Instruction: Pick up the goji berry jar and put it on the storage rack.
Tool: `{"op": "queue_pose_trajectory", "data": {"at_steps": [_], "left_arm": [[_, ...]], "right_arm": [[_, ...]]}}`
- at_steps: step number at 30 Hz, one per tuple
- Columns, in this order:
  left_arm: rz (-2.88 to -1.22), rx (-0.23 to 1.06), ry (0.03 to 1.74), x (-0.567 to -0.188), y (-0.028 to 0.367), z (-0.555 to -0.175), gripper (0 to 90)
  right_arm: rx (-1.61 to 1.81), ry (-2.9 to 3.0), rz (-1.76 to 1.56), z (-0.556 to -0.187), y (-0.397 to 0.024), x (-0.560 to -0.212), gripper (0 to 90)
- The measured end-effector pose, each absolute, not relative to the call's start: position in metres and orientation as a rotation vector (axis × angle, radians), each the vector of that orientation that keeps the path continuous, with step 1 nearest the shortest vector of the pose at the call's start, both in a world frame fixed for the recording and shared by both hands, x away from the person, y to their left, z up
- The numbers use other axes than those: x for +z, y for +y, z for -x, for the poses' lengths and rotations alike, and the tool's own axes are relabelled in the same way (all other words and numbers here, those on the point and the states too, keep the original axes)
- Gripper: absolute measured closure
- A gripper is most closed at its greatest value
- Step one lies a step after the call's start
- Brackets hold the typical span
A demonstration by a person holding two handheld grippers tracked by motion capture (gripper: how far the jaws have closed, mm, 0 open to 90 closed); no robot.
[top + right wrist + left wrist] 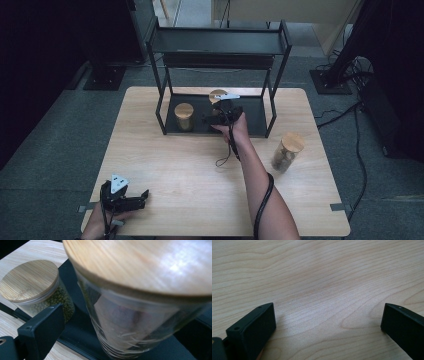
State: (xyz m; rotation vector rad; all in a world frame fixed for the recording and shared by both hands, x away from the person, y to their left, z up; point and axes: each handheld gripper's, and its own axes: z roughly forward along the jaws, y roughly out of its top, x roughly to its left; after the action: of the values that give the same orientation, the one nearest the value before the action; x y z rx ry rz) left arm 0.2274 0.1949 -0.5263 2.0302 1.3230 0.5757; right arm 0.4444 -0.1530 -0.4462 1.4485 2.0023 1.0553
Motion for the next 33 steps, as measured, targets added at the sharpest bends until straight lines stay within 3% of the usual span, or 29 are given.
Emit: {"op": "queue_pose_trajectory", "data": {"at_steps": [33], "left_arm": [[-2.030,0.577,1.323,-0.526,0.195,-0.227,0.0]], "right_arm": [[1.041,2.016,-1.450,-0.428,-0.146,-0.478,2.0]]}}
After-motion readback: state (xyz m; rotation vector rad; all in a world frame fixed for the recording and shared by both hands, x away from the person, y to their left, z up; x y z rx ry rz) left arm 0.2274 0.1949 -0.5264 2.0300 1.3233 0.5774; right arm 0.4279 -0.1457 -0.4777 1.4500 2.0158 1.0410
